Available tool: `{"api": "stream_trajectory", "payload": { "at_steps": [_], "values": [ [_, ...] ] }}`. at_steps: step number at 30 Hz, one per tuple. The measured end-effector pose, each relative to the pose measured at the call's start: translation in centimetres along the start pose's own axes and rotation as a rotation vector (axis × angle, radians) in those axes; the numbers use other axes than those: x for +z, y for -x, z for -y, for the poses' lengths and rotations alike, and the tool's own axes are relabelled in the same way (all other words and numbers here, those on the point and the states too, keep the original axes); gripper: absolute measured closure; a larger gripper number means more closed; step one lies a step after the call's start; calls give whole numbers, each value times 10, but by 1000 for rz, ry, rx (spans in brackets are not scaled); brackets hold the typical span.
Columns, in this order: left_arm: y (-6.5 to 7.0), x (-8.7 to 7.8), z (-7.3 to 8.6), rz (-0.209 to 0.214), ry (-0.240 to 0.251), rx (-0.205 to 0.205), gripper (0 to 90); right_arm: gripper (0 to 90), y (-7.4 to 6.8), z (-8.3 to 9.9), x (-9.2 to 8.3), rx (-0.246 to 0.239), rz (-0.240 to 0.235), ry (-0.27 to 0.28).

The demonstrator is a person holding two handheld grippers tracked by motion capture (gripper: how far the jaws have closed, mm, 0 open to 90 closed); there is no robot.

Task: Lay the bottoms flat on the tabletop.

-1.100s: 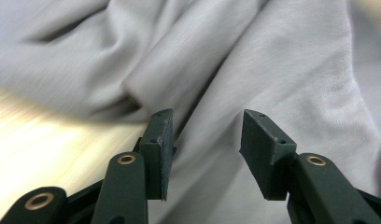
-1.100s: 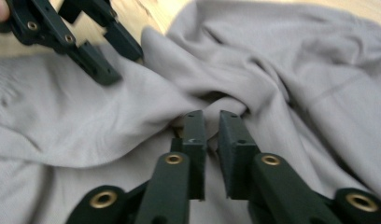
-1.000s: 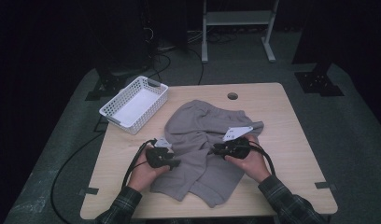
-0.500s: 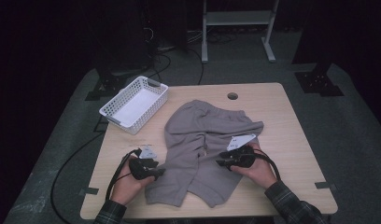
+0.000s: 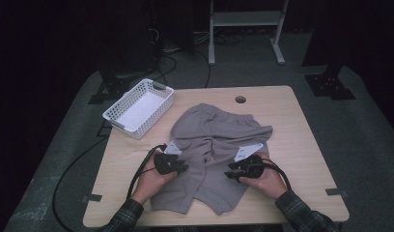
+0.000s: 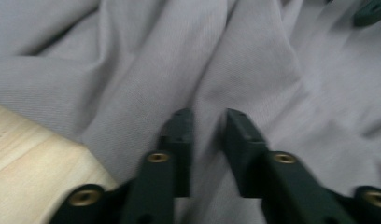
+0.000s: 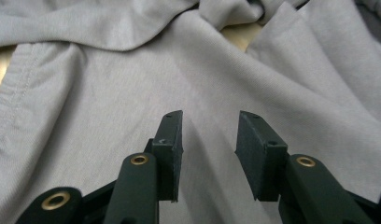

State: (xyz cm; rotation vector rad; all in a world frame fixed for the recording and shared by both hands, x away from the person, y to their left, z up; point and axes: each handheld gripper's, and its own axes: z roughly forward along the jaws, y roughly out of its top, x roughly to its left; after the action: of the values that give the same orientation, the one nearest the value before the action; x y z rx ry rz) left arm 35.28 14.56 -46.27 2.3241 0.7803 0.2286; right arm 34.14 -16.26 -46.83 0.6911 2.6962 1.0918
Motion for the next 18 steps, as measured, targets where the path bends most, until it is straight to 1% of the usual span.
{"api": "stream_trajectory", "payload": {
  "at_steps": [1, 2, 3, 4, 5, 6, 7, 9, 10, 11, 12, 13, 14, 16, 17, 18],
  "values": [
    [0, -3, 2, 7, -7, -6, 859, 600, 0, 0, 1, -3, 1, -3],
    [-1, -7, 5, 5, -17, -10, 879, 600, 0, 1, 1, -2, -1, -6],
    [-1, -13, 10, -5, -33, -13, 884, 599, 0, 1, 1, -3, -2, -9],
    [-1, -17, 15, -16, -36, -18, 887, 599, 0, 2, 1, -3, -4, -9],
    [-1, -21, 19, -17, -39, -27, 888, 598, 1, 2, 1, -1, -2, -11],
    [0, -27, 26, -20, -37, -44, 888, 598, 1, 2, 2, 0, -2, -12],
    [-1, -33, 32, -29, -46, -44, 888, 594, 1, 2, 2, -2, 1, -14],
    [1, -41, 41, -34, -45, -61, 886, 591, 1, 2, 1, -4, 4, -15],
    [1, -45, 46, -26, -47, -70, 881, 588, 1, 2, 1, -7, 7, -14],
    [2, -48, 50, -14, -36, -85, 860, 586, 2, 1, 1, -6, 9, -14],
    [3, -50, 52, -6, -22, -92, 803, 583, 2, 1, 0, -4, 11, -16],
    [3, -51, 52, -7, -10, -93, 766, 581, 3, 1, 0, 1, 13, -14],
    [3, -52, 50, -10, 10, -95, 707, 580, 4, 1, -1, 1, 11, -8],
    [3, -53, 42, -19, 52, -83, 640, 578, 3, -1, -3, 1, 4, 5],
    [2, -52, 37, -27, 75, -75, 593, 577, 1, -2, -5, 5, -4, 14],
    [2, -51, 32, -35, 92, -64, 583, 576, -1, -3, -6, 3, -14, 21]
  ]
}}
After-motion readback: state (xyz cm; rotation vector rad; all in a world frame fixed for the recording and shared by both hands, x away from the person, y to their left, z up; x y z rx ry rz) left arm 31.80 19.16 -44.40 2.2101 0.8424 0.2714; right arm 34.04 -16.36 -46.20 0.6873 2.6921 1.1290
